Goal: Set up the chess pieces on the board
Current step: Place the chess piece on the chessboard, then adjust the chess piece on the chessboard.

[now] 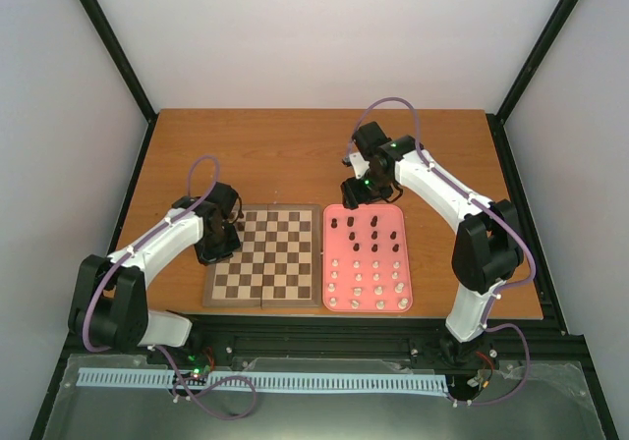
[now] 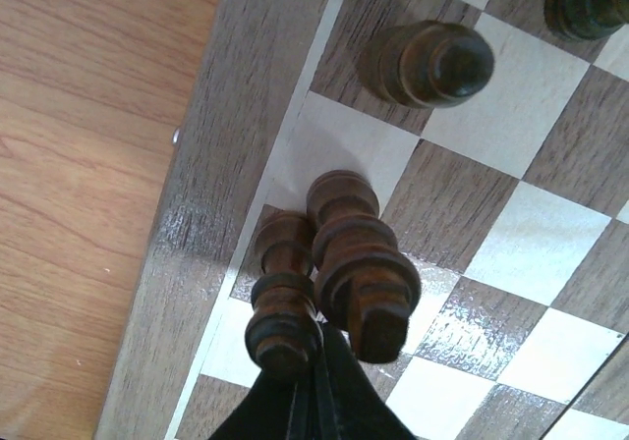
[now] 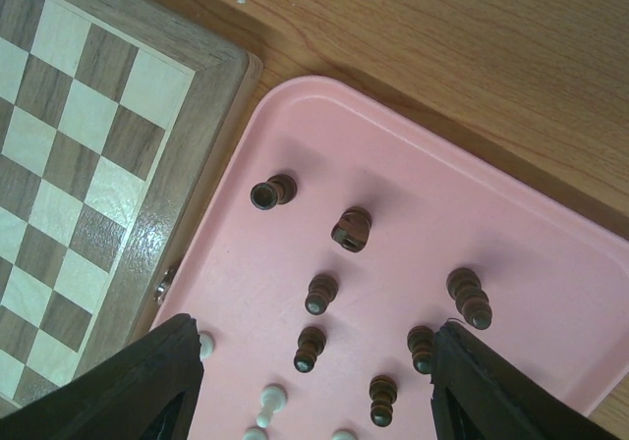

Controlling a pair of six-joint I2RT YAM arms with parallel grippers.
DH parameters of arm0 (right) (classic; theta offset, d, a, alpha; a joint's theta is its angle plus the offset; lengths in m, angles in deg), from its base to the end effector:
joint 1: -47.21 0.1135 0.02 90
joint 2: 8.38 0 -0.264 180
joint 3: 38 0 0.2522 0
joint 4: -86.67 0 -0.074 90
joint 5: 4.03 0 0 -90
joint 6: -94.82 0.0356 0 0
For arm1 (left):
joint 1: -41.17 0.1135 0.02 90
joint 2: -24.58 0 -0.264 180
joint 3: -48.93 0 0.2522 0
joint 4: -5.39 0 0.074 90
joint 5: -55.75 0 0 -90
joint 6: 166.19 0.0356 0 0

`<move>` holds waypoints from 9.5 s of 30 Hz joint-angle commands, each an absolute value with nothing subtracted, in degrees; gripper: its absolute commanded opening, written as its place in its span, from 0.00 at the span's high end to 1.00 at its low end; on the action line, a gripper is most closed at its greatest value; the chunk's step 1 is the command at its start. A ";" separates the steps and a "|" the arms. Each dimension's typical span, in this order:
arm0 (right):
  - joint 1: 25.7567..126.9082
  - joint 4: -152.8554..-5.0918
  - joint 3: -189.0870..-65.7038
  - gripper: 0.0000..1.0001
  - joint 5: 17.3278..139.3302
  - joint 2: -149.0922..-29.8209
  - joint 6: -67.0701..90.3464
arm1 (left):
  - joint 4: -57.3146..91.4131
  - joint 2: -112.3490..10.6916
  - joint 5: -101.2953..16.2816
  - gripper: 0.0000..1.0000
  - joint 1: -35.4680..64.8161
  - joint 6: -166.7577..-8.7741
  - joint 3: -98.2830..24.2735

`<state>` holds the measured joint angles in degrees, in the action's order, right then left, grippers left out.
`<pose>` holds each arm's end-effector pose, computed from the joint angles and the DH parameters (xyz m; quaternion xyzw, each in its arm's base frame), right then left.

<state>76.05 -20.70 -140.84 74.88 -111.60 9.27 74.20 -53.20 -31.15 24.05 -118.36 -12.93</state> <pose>0.3159 0.1818 0.2647 -0.2219 0.9592 0.1337 0.1135 0.2077 -0.0620 0.1933 -0.2178 0.9745 0.0008 0.0533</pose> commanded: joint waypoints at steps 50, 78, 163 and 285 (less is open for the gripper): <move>75.33 -21.45 -141.52 0.37 70.99 -111.13 8.49 | 72.55 -49.26 -43.14 0.56 41.44 -122.48 -18.49; 75.33 -21.85 -140.80 0.37 68.89 -112.29 8.43 | 70.84 -55.00 -43.66 0.57 42.32 -120.97 -12.04; 76.30 -21.62 -140.09 0.37 64.96 -113.11 7.16 | 66.54 -60.92 -46.55 0.58 46.28 -119.60 -13.86; 109.19 -23.82 -195.23 0.66 69.33 -155.07 26.68 | 81.57 -40.88 -31.59 0.00 41.27 -106.60 -49.96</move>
<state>108.53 -24.50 -193.16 68.45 -154.30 27.41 80.95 -40.65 -31.87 41.64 -107.82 -48.47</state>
